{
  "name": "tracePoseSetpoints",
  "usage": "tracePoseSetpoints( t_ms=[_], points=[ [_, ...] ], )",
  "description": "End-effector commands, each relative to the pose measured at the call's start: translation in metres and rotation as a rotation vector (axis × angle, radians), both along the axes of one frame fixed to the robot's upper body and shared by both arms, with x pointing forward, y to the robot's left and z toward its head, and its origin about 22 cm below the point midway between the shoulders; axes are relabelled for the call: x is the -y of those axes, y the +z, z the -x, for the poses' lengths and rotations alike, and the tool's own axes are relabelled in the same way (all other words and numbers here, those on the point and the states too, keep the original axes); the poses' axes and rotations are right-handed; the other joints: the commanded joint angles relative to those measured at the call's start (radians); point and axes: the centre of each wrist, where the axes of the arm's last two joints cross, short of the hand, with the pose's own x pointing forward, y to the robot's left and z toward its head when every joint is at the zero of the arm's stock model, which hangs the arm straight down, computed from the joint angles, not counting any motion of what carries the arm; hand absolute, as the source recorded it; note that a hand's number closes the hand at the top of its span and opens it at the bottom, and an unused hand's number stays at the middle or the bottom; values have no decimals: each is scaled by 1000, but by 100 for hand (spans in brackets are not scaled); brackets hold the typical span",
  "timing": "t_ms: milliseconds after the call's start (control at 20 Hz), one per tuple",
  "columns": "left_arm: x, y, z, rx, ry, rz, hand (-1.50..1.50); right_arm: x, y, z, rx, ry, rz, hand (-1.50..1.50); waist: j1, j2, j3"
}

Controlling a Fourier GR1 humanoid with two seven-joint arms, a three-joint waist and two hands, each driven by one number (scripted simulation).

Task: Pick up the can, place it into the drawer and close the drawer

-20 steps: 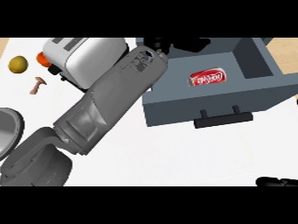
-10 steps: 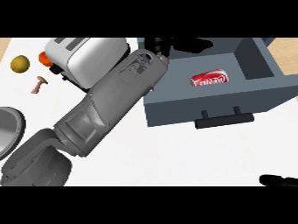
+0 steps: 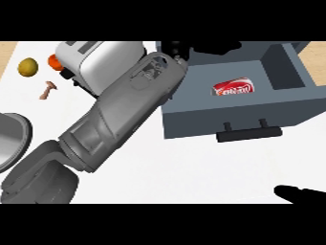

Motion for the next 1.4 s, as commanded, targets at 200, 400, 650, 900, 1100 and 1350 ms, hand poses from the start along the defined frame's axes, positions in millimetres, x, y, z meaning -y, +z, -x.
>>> tracePoseSetpoints(
  t_ms=[200,400,650,900,1100,1350],
  points=[
    [9,9,6,41,11,11,-150,-10,-15,-28,-3,-67,331,-150,49,-9,0],
    [12,10,9,7,-10,26,-150,-39,-21,-46,-9,-107,460,-150,88,-17,-1],
    [0,35,-3,12,5,35,-150,-48,-65,-53,-60,-125,591,-150,100,-20,0],
    [-11,23,3,9,7,19,-150,-54,-91,-80,-71,-207,606,-150,120,-28,-1],
    [-39,30,0,-14,26,24,-150,-49,-112,-92,-67,-254,564,-150,123,-31,-1],
    [-51,37,4,-20,37,12,-150,-62,-141,-113,-80,-259,594,-150,128,-29,0]
  ],
)
